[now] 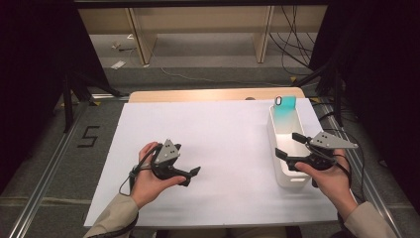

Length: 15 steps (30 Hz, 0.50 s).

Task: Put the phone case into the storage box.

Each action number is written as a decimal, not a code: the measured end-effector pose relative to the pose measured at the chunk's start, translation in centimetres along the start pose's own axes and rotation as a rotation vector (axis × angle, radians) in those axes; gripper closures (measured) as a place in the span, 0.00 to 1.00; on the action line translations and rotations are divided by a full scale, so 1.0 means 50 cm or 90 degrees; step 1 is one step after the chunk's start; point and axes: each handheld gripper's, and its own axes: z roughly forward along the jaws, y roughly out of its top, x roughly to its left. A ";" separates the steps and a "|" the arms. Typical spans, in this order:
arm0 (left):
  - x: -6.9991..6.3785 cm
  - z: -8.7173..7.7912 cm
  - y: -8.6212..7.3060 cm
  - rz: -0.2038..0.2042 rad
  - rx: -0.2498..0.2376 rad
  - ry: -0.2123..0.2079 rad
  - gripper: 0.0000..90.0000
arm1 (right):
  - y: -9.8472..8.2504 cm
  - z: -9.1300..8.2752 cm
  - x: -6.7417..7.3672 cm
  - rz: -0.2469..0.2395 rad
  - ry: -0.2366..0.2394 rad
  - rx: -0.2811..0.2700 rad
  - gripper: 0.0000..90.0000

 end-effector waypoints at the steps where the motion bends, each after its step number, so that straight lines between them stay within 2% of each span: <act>1: 0.000 0.000 0.000 0.000 0.000 0.000 0.01 | 0.000 -0.001 0.000 -0.001 0.001 0.001 0.18; 15: 0.000 0.002 0.000 0.000 0.000 -0.002 0.01 | 0.000 0.000 0.000 0.002 0.000 -0.006 0.18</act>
